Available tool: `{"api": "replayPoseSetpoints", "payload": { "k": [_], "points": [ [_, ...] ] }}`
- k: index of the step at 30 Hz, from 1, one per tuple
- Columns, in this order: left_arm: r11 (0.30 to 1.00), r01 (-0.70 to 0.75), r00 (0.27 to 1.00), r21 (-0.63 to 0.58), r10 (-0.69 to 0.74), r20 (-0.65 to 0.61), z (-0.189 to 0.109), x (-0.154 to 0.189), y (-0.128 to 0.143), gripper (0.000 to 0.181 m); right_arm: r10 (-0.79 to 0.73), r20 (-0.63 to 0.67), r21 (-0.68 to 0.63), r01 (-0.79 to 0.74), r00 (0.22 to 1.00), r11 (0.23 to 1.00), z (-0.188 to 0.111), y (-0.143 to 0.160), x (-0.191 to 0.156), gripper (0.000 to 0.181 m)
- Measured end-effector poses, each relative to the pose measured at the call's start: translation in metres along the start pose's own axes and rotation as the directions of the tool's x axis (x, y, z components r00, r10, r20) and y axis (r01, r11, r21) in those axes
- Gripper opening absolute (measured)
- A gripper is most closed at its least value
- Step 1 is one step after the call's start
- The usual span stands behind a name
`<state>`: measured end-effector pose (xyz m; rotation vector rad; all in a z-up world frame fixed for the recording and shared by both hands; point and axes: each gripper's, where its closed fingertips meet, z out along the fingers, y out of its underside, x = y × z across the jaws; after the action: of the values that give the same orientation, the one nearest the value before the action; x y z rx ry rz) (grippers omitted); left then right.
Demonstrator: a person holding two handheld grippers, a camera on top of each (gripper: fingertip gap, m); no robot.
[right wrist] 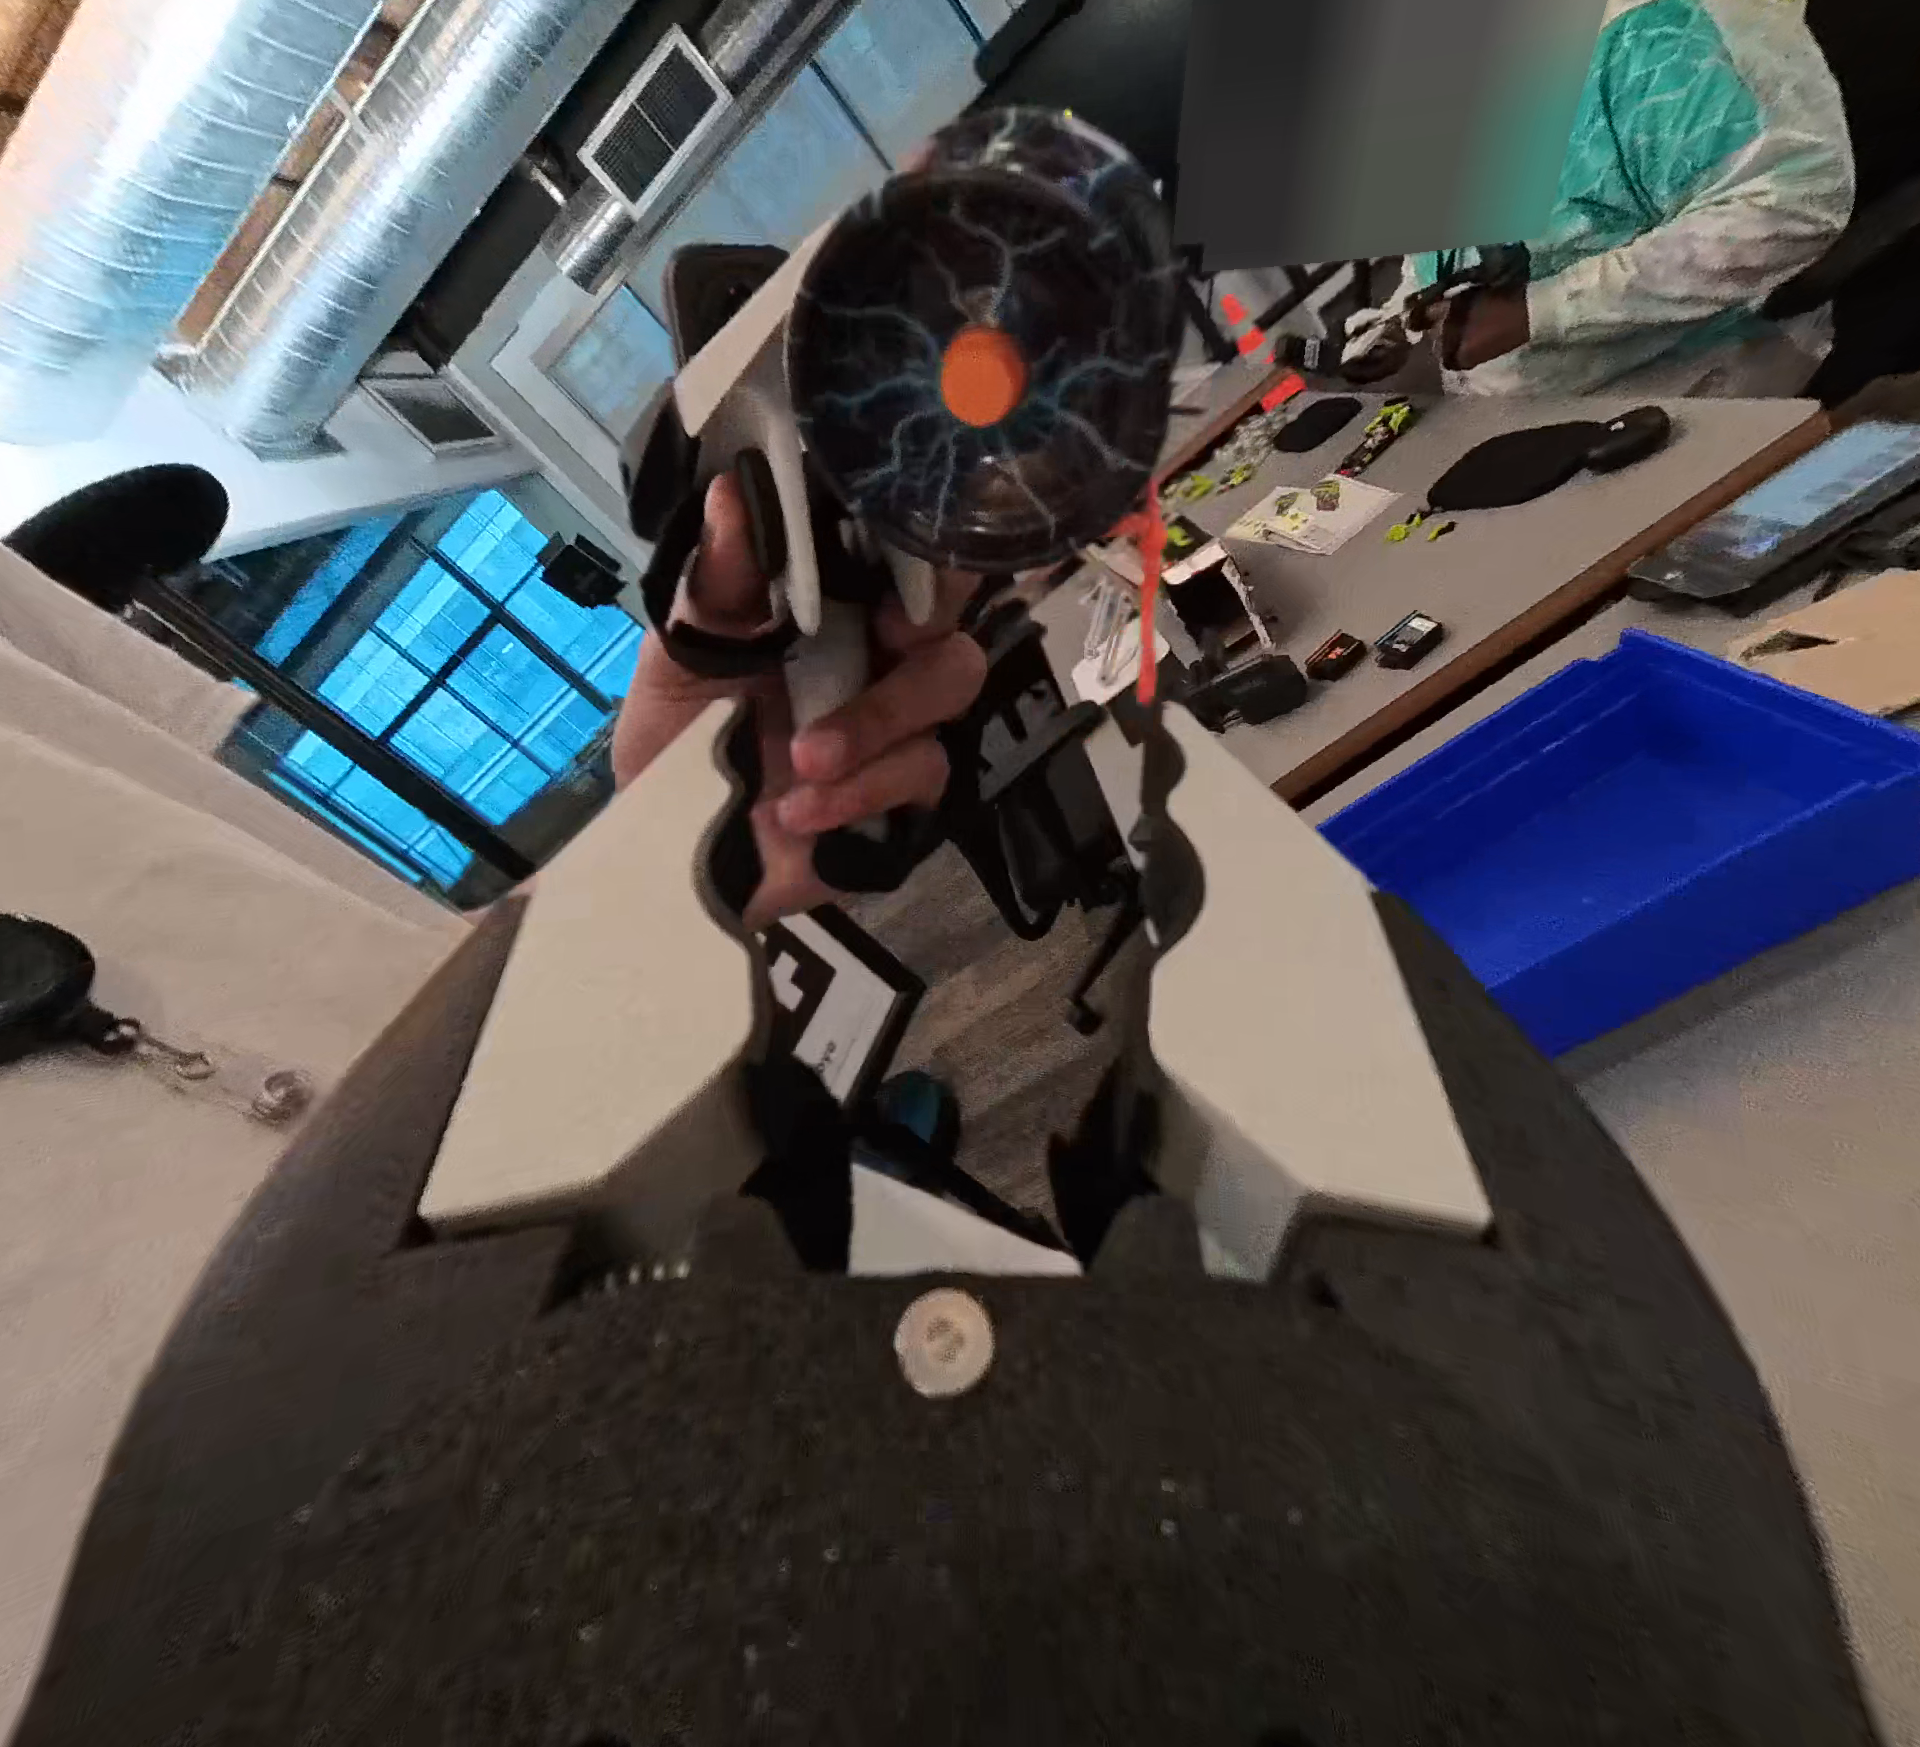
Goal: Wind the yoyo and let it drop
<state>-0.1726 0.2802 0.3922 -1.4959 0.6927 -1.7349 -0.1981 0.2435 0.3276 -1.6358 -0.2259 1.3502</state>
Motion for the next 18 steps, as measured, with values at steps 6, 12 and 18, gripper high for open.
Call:
{"api": "replayPoseSetpoints", "payload": {
  "k": [6,12,18],
  "points": [
    [0.997,-0.066,0.997,-0.031,0.067,0.025,-0.002,-0.002,0.003,0.000,0.091,-0.011,-0.001,-0.091,0.996,0.996,-0.009,-0.017,-0.003,0.106],
    [0.996,-0.084,0.996,-0.029,0.084,0.008,0.004,0.004,0.005,0.000,0.092,-0.058,0.041,-0.089,0.994,0.995,0.002,-0.043,-0.006,0.115],
    [0.996,-0.083,0.996,-0.030,0.083,-0.023,0.004,0.011,0.010,0.000,-0.029,-0.148,-0.014,0.028,0.988,1.000,0.000,-0.044,0.002,0.061]
  ]
}}
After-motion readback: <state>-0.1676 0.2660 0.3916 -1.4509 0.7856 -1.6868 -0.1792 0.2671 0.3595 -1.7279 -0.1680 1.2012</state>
